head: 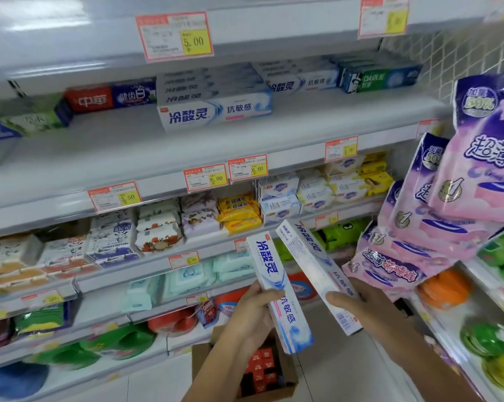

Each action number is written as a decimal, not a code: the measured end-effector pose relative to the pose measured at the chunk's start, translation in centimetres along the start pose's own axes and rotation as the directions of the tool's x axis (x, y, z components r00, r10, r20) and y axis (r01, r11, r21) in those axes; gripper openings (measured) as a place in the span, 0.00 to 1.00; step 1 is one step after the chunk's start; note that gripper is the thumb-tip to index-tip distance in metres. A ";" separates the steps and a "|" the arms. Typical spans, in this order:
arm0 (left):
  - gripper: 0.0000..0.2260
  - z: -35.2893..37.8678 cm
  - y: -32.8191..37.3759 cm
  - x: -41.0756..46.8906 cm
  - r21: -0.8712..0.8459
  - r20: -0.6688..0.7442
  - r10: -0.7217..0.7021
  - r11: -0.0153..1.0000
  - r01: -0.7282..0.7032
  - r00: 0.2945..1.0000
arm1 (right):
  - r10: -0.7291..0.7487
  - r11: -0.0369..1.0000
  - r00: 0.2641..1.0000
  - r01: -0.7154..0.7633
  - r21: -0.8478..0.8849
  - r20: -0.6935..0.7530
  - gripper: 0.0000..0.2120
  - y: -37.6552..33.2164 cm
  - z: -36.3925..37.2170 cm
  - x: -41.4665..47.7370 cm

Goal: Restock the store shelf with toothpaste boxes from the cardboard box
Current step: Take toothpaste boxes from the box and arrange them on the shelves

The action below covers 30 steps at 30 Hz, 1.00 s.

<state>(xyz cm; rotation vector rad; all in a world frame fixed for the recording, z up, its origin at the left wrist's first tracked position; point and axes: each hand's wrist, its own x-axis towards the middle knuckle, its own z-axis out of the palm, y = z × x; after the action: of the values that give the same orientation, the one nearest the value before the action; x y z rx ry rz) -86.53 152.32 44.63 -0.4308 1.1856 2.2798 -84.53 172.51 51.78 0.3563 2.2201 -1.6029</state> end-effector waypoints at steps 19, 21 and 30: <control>0.16 14.6 8.5 -1.8 0.097 0.003 0.366 0.926 -0.364 0.931 | -0.394 0.832 0.883 0.224 -0.508 -0.255 0.27 -9.0 -1.0 -4.1; 0.14 15.9 9.9 -2.6 0.101 0.030 0.442 0.891 -0.443 0.896 | -0.476 0.783 0.822 0.236 -0.575 -0.311 0.30 -10.4 -1.5 -4.1; 0.13 15.4 15.4 -2.5 0.086 0.072 0.571 0.813 -0.575 0.818 | -0.646 0.588 0.716 0.245 -0.771 -0.266 0.20 -15.1 -6.0 0.1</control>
<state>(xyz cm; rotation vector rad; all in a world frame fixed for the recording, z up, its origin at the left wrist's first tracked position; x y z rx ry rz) -94.10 156.91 64.67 0.0382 1.5668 2.6862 -91.85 173.41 66.23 -0.0528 3.3778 -0.7239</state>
